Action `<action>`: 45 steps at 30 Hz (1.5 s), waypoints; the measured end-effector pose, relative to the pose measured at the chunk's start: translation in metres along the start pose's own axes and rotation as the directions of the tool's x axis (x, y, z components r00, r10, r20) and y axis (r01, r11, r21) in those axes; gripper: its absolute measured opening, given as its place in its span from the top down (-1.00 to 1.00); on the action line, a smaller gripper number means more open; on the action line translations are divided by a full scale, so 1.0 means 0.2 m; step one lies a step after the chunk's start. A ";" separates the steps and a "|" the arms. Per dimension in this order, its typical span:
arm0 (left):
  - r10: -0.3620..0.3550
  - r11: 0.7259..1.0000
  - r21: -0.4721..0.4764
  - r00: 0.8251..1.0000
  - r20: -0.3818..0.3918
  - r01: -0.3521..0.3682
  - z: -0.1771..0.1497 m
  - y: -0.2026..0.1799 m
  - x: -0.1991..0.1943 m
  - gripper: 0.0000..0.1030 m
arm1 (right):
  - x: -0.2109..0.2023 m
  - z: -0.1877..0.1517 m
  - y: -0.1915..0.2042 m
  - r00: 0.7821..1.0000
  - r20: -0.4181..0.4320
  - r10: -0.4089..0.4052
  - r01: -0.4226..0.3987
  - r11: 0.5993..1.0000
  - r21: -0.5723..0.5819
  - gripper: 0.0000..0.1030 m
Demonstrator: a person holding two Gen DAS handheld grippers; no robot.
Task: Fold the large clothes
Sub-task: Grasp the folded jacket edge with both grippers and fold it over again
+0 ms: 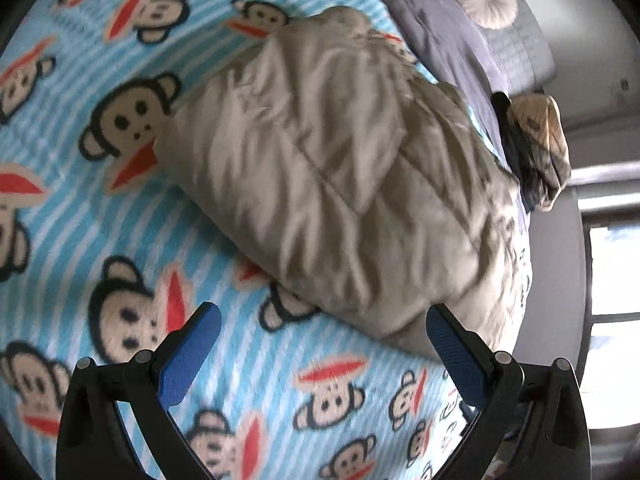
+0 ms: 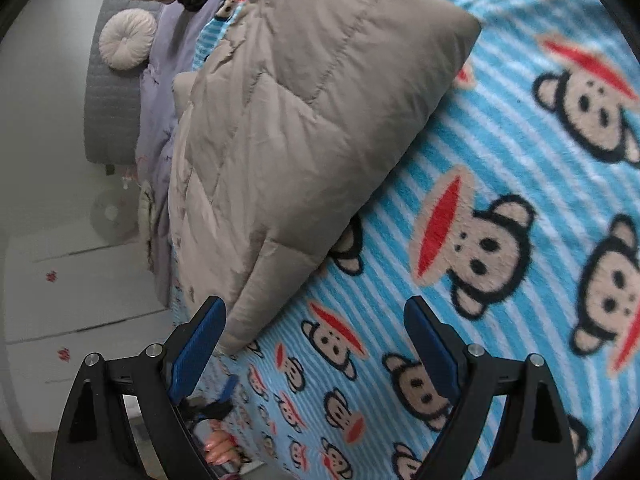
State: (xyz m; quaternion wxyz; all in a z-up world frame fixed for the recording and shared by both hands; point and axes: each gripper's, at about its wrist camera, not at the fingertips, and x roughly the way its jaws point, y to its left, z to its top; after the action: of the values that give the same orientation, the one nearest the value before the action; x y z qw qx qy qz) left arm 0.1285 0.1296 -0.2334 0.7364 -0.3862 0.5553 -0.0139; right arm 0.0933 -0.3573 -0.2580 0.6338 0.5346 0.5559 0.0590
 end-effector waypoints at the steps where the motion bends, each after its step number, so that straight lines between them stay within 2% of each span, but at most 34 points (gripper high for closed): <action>1: -0.013 1.000 -0.009 1.000 0.001 0.013 0.01 0.02 0.02 -1.00 | 0.03 0.02 -0.02 1.000 -0.001 0.017 -0.017 1.000 0.012 -0.79; 6: -0.067 0.996 -0.062 0.997 0.029 0.068 0.10 0.06 0.12 -1.00 | 0.15 0.09 -0.06 0.996 -0.005 0.093 -0.093 0.995 0.047 -0.79; 11: -0.121 0.992 -0.037 0.990 0.067 0.123 0.19 0.00 0.20 -1.00 | 0.28 0.18 -0.05 0.981 -0.001 0.196 -0.196 0.979 0.050 -0.79; 15: -0.118 0.992 -0.041 0.990 0.075 0.122 0.26 -0.05 0.31 -1.00 | 0.36 0.24 0.00 0.969 0.012 0.247 -0.247 0.969 0.024 -0.79; 19: -0.077 0.995 -0.056 0.991 0.106 0.083 0.29 -0.08 0.35 -0.96 | 0.42 0.30 0.05 0.968 0.031 0.247 -0.248 0.969 0.015 -0.80; 20: -0.060 0.996 -0.052 0.991 0.123 0.067 0.30 -0.10 0.34 -0.56 | 0.42 0.31 0.06 0.969 0.033 0.244 -0.245 0.969 0.021 -0.80; 21: -0.062 0.997 -0.040 0.990 0.126 0.068 0.30 -0.12 0.34 -0.29 | 0.42 0.31 0.06 0.972 0.034 0.234 -0.235 0.971 0.036 -0.80; 22: -0.091 0.995 -0.035 0.989 0.118 0.095 0.31 -0.13 0.34 0.15 | 0.42 0.31 0.06 0.973 0.036 0.229 -0.231 0.972 0.048 -0.79; 23: -0.118 0.992 -0.036 0.986 0.119 0.123 0.31 -0.14 0.32 0.42 | 0.41 0.31 0.07 0.975 0.041 0.220 -0.222 0.973 0.065 -0.75; 24: -0.130 0.991 -0.026 0.984 0.124 0.134 0.31 -0.14 0.30 0.50 | 0.41 0.31 0.07 0.977 0.045 0.208 -0.211 0.975 0.076 -0.53; 25: -0.131 0.991 -0.010 0.983 0.129 0.134 0.31 -0.16 0.28 0.60 | 0.40 0.30 0.07 0.981 0.046 0.189 -0.193 0.977 0.091 -0.16; 26: -0.131 0.991 0.013 0.982 0.134 0.131 0.30 -0.18 0.26 0.64 | 0.39 0.30 0.07 0.981 0.044 0.191 -0.194 0.976 0.097 0.04; 27: -0.134 0.991 0.040 0.981 0.137 0.130 0.30 -0.22 0.23 0.65 | 0.38 0.30 0.07 0.979 0.046 0.199 -0.203 0.975 0.094 0.28; 28: -0.138 0.990 0.057 0.981 0.138 0.132 0.29 -0.23 0.21 0.66 | 0.37 0.30 0.09 0.979 0.050 0.200 -0.203 0.976 0.082 0.42; 30: -0.149 0.987 0.077 0.979 0.140 0.140 0.27 -0.26 0.15 0.67 | 0.33 0.29 0.13 0.979 0.053 0.197 -0.200 0.979 0.046 0.52; 37: -0.156 0.979 0.144 0.983 0.100 0.141 0.08 -0.25 -0.08 0.67 | 0.17 0.19 0.17 0.984 0.019 0.175 -0.174 0.984 -0.024 0.55; 45: -0.090 0.987 0.131 0.996 0.004 0.089 -0.26 -0.02 -0.27 0.66 | 0.01 -0.09 0.01 0.990 -0.036 0.138 -0.138 0.990 0.008 0.54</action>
State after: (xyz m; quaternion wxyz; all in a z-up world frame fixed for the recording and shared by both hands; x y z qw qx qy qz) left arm 0.0661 0.1212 -0.1921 0.7615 -0.3619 0.5315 -0.0812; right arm 0.0812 -0.3430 -0.2542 0.6164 0.5724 0.5293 0.1110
